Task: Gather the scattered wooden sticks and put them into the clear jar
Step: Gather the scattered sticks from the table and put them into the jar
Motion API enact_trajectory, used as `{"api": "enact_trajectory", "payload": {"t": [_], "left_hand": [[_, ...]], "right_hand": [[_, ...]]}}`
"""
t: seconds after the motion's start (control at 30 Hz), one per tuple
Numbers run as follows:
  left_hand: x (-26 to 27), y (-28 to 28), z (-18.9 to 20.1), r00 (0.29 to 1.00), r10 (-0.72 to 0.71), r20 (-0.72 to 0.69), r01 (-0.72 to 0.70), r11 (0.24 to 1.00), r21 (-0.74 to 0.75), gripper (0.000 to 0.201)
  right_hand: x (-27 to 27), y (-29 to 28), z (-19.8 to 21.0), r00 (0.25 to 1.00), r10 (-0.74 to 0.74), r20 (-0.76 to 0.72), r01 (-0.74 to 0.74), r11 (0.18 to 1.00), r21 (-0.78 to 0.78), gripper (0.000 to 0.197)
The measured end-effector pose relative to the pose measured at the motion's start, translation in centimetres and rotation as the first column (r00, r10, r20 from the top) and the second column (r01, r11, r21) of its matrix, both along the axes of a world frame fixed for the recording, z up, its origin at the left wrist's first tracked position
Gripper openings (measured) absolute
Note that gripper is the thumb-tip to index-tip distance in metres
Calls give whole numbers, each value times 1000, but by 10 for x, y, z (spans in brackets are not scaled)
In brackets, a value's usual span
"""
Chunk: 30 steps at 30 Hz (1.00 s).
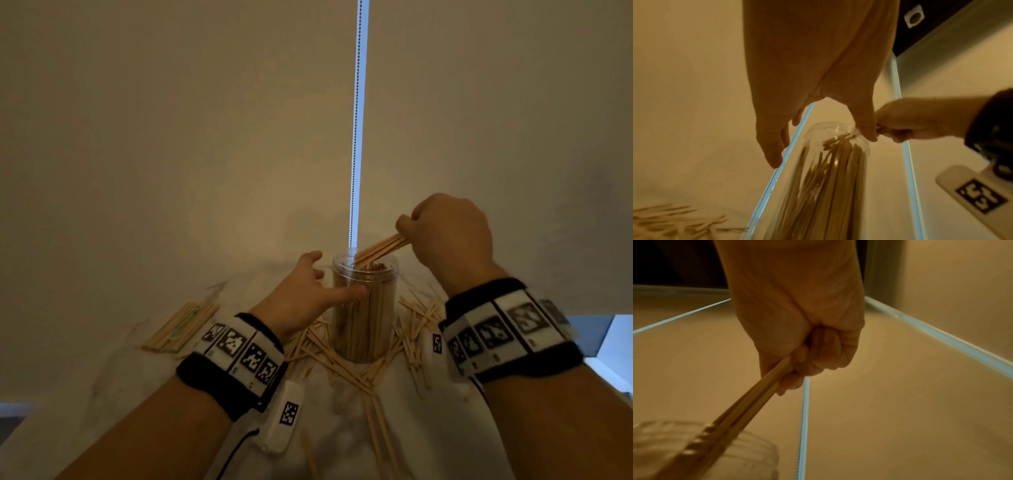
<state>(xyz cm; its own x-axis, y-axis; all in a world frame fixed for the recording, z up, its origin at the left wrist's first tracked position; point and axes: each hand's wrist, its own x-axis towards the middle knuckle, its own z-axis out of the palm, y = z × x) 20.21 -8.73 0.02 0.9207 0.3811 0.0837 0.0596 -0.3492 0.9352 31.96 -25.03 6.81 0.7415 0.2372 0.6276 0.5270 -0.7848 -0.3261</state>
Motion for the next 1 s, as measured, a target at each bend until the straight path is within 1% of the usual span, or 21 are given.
{"api": "enact_trajectory", "payload": {"t": [0.03, 0.1, 0.13, 0.2, 0.27, 0.33, 0.43, 0.53, 0.57, 0.6, 0.67, 0.73, 0.77, 0.83, 0.87, 0.9, 0.93, 0.97, 1.0], "left_hand": [[7, -3, 2, 1000, -26, 7, 26, 999, 39, 120], [21, -8, 7, 995, -94, 15, 93, 994, 64, 128], [27, -10, 8, 993, -114, 13, 113, 991, 73, 129], [36, -7, 6, 993, -121, 7, 119, 985, 123, 129], [40, -4, 4, 995, -101, -4, 100, 974, 205, 119], [39, -3, 4, 997, -81, -13, 82, 961, 266, 107], [38, -3, 5, 997, -79, -3, 76, 950, 303, 100], [43, 0, 2, 998, -65, -12, 65, 949, 308, 94], [45, 1, 1, 998, -66, -20, 69, 948, 312, 93], [44, 2, 1, 997, -72, -11, 72, 946, 315, 92], [45, 4, -1, 998, -62, 6, 57, 949, 310, 89], [49, 6, -3, 998, -60, 14, 54, 956, 289, 87], [49, 6, -3, 999, -53, 6, 49, 955, 293, 88], [47, 5, -6, 999, -46, 7, 42, 954, 298, 96], [46, 4, -7, 999, -43, -5, 42, 955, 294, 105], [39, 1, -4, 998, -32, -56, 48, 952, 302, 116], [28, -3, -1, 989, -17, -144, 66, 936, 347, 125], [15, -6, 4, 969, 7, -247, 103, 897, 430, 126], [2, -6, 8, 945, 44, -323, 140, 840, 524, 120]], "right_hand": [[3, 10, 1, 1000, 14, -10, -15, 996, -87, 31], [6, 31, 2, 996, 88, -4, -87, 966, -245, 27], [7, 41, 2, 990, 143, -11, -139, 936, -324, 26], [8, 55, -1, 970, 232, -72, -238, 850, -470, 28], [10, 61, -6, 959, 261, -107, -274, 771, -575, 22], [8, 63, -10, 960, 264, -97, -264, 723, -639, 16], [6, 62, -6, 963, 254, -90, -249, 713, -656, 13], [5, 62, -3, 974, 218, -61, -198, 690, -696, 10], [5, 64, -3, 976, 208, -71, -196, 683, -703, 6], [5, 66, -4, 978, 185, -95, -197, 683, -704, 7], [1, 70, -4, 976, 163, -147, -219, 674, -705, 20], [-3, 70, -5, 959, 201, -202, -284, 659, -697, 31], [-4, 70, -5, 945, 227, -234, -326, 664, -673, 34], [-13, 63, -6, 935, 221, -278, -350, 703, -619, 36], [-18, 58, -6, 935, 226, -272, -347, 738, -579, 40], [-23, 52, -5, 938, 234, -257, -337, 792, -509, 43], [-27, 45, -3, 943, 250, -219, -324, 838, -438, 43], [-33, 39, -1, 950, 262, -170, -308, 876, -371, 40], [-42, 31, 0, 954, 272, -127, -299, 904, -307, 36]]}}
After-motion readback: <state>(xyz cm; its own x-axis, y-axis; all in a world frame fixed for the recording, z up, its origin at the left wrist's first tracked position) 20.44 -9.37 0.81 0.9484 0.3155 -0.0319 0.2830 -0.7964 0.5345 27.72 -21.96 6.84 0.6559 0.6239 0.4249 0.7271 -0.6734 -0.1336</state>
